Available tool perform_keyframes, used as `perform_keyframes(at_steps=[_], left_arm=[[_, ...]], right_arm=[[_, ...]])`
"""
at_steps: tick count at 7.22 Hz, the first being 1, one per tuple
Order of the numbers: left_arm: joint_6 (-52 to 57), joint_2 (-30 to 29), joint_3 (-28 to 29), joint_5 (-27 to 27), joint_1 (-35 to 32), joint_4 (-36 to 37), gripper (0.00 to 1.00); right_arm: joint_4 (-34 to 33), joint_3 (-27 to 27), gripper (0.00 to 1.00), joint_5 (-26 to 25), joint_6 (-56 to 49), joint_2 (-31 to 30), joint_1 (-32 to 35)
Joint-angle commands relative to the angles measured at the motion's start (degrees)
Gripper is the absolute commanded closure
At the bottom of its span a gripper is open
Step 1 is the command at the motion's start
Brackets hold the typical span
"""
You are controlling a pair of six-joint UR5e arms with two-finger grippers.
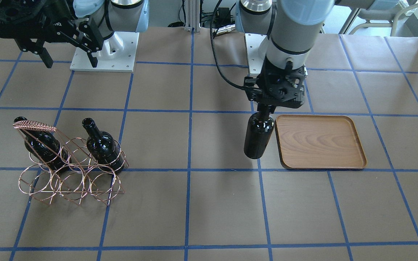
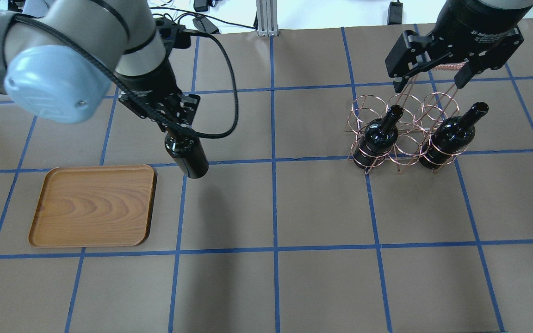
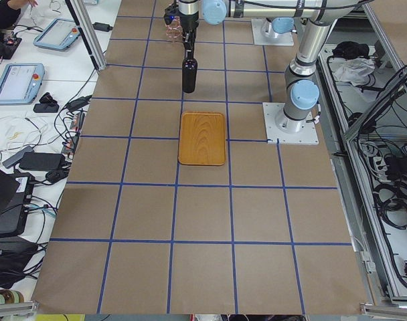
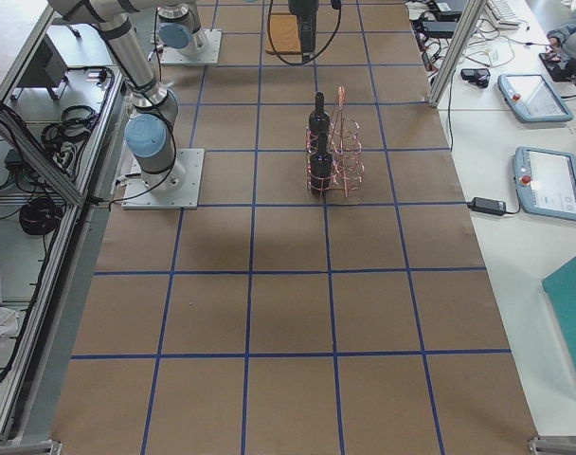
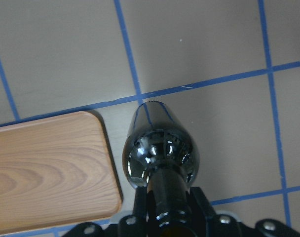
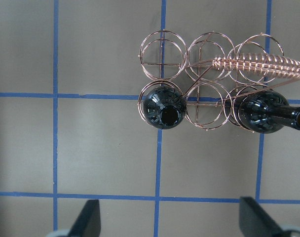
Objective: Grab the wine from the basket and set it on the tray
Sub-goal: 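Lift the bottle with the left gripper and lower it onto the wooden tray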
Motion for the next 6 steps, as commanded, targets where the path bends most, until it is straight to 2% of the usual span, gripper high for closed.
perform_keyframes(at_steps=[1, 3, 6], left_arm=[[10.73, 2.13, -3.81, 0.31, 10.34, 0.16, 1.00], [17.42, 3.27, -8.39, 0.22, 17.74, 1.91, 1.00], [21.66, 3.01, -10.94, -0.04, 24.96, 2.10, 1.00]], right_arm=[[-0.07, 0.00, 0.00, -0.14, -0.03, 0.07, -0.07], [-0.07, 0.00, 0.00, 0.03, 0.06, -0.01, -0.07], [0.02, 0.00, 0.00, 0.03, -0.03, 0.07, -0.07]])
